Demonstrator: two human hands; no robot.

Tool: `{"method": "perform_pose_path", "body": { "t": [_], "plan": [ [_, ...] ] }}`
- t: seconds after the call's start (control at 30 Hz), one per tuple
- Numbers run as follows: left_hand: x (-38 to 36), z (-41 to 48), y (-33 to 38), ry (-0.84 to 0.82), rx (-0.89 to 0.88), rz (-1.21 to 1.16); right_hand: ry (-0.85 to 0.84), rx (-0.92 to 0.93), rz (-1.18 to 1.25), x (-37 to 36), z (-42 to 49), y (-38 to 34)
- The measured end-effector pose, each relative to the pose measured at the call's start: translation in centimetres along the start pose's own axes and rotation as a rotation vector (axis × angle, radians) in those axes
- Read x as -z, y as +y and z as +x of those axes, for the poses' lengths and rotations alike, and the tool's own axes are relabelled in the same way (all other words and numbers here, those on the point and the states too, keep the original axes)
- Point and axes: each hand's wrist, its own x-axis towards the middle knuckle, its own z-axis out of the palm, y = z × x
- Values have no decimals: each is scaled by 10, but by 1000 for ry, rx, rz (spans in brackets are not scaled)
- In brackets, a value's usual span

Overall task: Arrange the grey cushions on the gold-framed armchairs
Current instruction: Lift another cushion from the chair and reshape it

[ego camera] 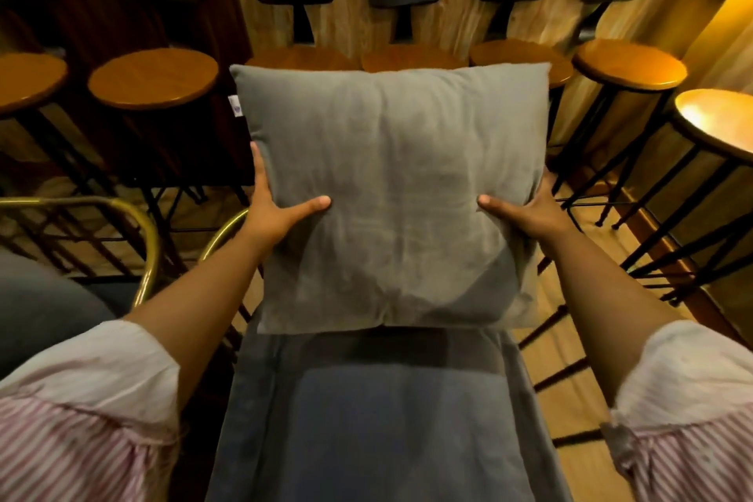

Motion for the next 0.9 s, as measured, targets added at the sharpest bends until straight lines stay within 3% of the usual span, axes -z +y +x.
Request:
{"method": "perform_pose_path", "body": {
  "t": [0.17, 0.43, 0.9],
  "plan": [
    [-20, 46, -39, -22, -96, 63, -25, -46, -3, -22, 46, 40],
    [-45, 71, -104, 64, -182, 217, 119, 48, 50, -53, 61, 113],
    [-64, 46, -158, 27, -45, 260, 38, 7, -24, -60, 40, 171]
  ]
}}
